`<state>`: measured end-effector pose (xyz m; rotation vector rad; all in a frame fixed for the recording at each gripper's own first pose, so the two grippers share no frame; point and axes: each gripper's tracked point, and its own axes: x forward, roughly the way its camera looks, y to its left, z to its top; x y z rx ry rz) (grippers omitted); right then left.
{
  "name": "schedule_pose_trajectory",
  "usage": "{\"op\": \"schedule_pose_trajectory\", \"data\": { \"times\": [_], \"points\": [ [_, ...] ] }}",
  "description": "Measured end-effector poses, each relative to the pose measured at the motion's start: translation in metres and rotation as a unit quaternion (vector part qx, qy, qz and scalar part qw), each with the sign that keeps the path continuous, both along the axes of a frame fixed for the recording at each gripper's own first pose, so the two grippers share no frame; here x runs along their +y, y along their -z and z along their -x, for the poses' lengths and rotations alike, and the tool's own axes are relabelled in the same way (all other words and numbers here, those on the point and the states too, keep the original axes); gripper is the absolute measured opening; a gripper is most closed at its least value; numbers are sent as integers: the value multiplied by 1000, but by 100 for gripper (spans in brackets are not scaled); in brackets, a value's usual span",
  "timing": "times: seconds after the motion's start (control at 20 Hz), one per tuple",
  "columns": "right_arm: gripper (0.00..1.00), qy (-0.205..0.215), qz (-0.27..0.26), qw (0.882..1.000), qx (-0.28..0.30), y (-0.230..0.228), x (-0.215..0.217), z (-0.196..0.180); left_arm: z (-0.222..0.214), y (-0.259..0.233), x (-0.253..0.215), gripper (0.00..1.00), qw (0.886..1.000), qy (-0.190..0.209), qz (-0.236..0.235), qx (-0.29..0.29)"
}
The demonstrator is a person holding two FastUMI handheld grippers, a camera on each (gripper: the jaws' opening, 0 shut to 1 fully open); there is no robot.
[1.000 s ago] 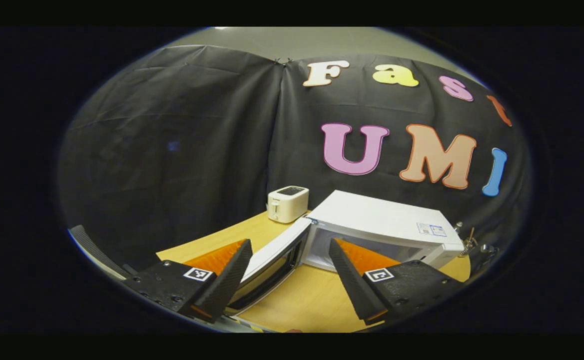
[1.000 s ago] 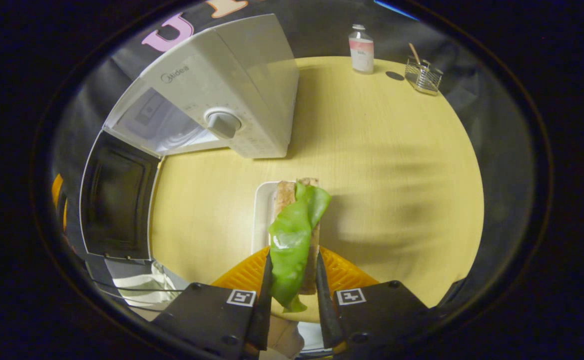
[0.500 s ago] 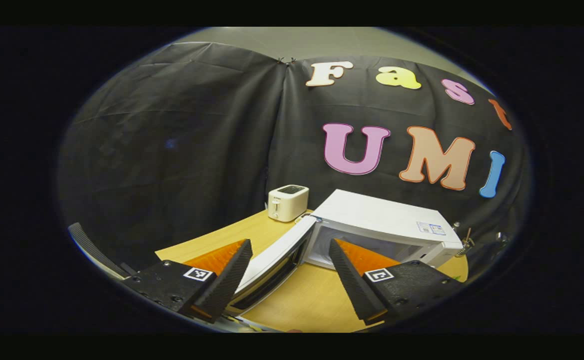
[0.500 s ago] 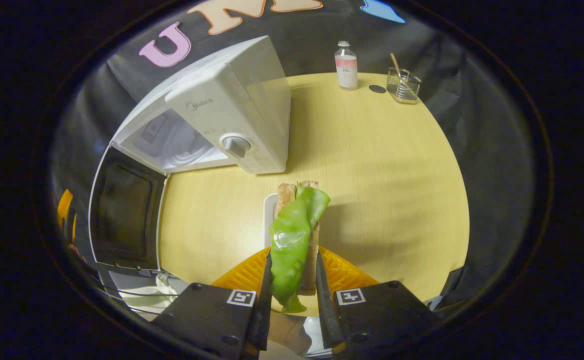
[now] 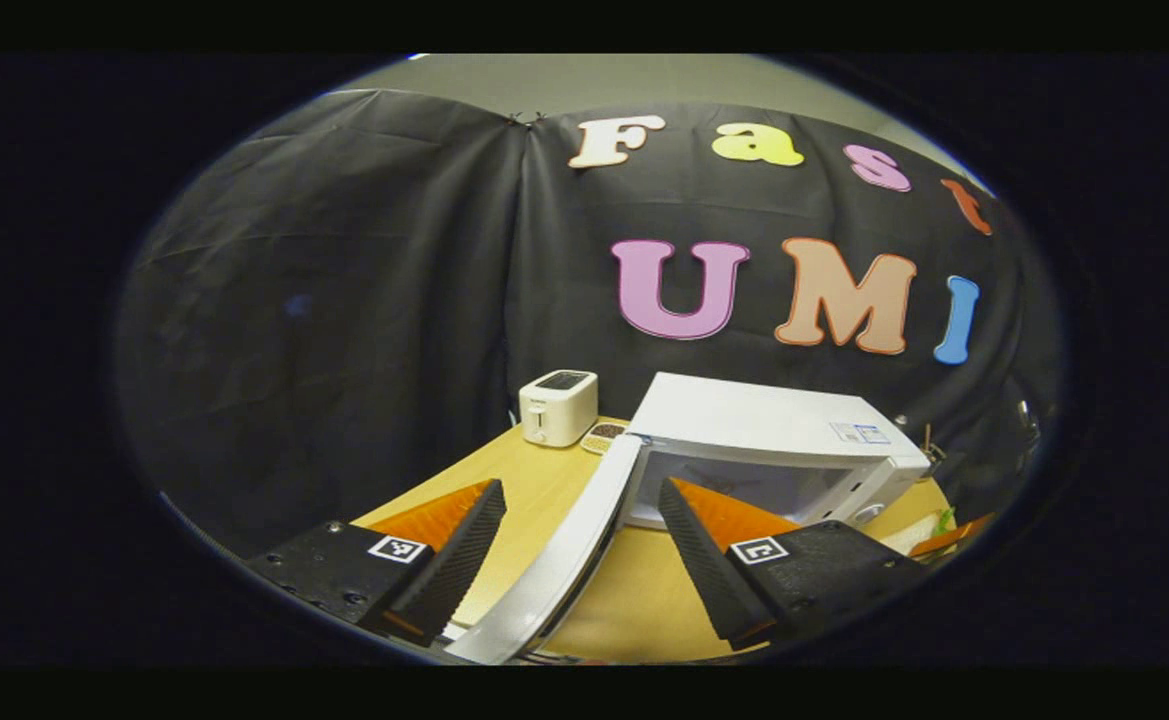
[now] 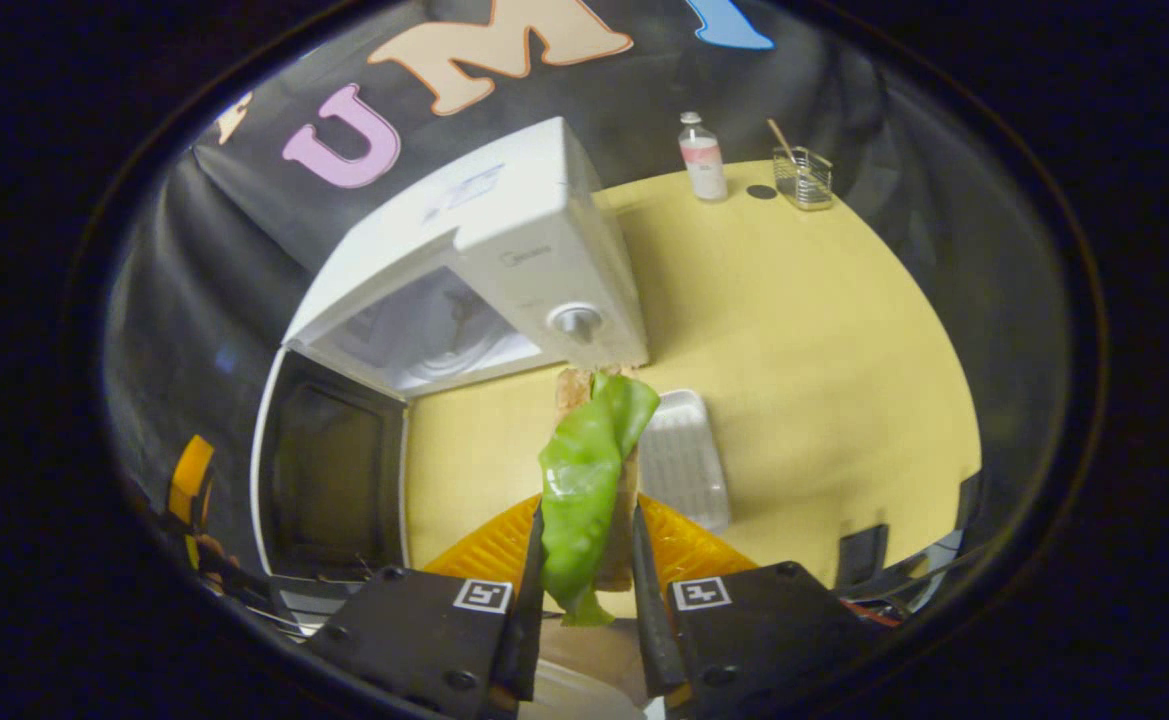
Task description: Open the microwave oven with the left hand, put the food in, and close the microwave oven.
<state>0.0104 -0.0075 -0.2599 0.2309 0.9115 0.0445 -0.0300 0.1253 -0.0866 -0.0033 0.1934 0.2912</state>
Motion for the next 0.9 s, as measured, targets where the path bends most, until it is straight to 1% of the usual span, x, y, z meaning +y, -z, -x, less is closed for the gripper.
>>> {"op": "schedule_pose_trajectory", "data": {
  "times": [0.05, 0.25, 0.3, 0.35, 0.5, 0.55, 0.6, 0.65, 0.85, 0.9],
  "points": [
    [44, -2, -16, 1000, -9, 1, 16, 1, -2, -1, 3, 94, 1000, 8, -2, -1],
    [43, -5, -92, 995, -39, 6, 82, 2, -5, 0, 13, 94, 999, 36, 5, -7],
    [43, -5, -112, 993, -47, 8, 98, 0, -4, 1, 17, 91, 999, 39, 7, -8],
    [43, -6, -129, 990, -54, 11, 113, -4, -3, 1, 22, 94, 999, 40, 9, -9],
    [43, -4, -179, 981, -74, 17, 153, -15, 1, 1, 38, 94, 999, 38, 9, -11],
    [43, -3, -190, 978, -84, 17, 163, -22, 2, -1, 43, 94, 999, 36, 8, -15],
    [40, -1, -195, 976, -93, 18, 169, -29, 5, -2, 49, 94, 999, 32, 5, -16],
    [43, 2, -199, 975, -103, 20, 175, -36, 6, -2, 54, 94, 999, 29, 2, -19],
    [43, 6, -201, 971, -129, 32, 196, -68, 14, -1, 69, 94, 1000, 17, -2, -22],
    [36, 6, -199, 971, -135, 35, 200, -77, 14, 1, 70, 94, 1000, 16, 0, -21]
  ]
}}
